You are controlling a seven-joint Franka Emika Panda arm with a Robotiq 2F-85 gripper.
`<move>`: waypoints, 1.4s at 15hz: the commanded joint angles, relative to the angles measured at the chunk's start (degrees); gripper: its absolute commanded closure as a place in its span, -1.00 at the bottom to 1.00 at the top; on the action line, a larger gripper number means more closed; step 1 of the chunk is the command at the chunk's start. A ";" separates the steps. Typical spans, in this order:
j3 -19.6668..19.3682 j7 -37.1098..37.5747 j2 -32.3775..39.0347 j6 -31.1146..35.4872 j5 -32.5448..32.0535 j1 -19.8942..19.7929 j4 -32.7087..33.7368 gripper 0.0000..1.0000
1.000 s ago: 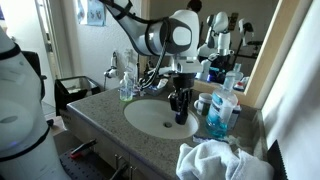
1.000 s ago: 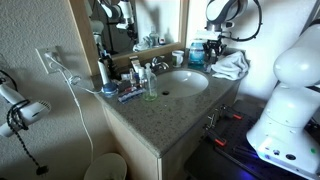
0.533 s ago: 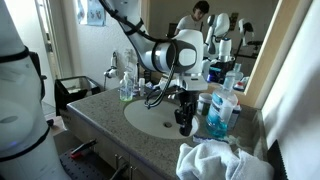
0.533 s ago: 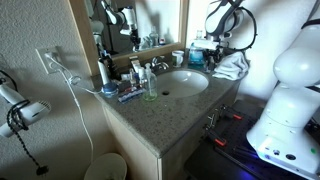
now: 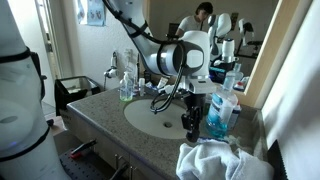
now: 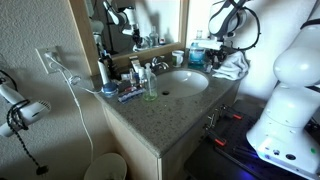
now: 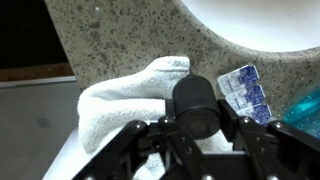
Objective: Take the cover off the bottle
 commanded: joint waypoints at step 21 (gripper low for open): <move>-1.03 -0.95 1.74 0.90 -2.15 1.85 2.34 -1.00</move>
